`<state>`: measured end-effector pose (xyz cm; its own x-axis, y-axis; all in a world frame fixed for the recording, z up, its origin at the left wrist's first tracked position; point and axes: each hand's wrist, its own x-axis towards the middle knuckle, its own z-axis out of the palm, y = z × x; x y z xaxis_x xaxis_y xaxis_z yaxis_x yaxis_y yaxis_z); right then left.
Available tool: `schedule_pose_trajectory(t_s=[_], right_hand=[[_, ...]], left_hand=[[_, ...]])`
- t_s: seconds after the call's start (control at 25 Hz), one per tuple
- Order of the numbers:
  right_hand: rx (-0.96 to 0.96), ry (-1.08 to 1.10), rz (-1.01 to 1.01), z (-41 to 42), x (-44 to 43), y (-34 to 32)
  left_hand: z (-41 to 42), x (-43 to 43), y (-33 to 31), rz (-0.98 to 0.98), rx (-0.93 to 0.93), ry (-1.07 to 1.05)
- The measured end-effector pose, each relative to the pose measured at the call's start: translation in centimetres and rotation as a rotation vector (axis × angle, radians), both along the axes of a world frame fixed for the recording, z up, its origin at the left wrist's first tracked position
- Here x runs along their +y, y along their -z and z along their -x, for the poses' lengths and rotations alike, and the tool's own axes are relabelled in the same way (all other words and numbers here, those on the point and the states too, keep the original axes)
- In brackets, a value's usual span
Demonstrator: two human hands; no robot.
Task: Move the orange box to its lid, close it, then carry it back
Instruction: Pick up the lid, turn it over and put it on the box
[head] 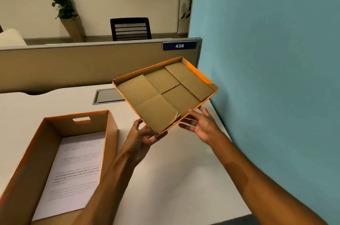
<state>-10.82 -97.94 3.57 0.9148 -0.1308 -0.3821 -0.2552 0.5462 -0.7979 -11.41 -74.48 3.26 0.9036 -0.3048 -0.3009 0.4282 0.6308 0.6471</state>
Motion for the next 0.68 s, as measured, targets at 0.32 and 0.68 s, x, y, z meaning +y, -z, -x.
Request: schedule_pose_trajectory(t_s=[0.32,0.68], right_hand=[[-0.024,-0.013,-0.085,11.0,5.6,-0.9],[-0.031,-0.159,-0.009,15.1,10.6,-3.0]], left_hand=[[12.5,2.5,-1.3,-0.116,-0.150,-0.041],[19.2,8.0,-3.6,-0.252,-0.221,-0.081]])
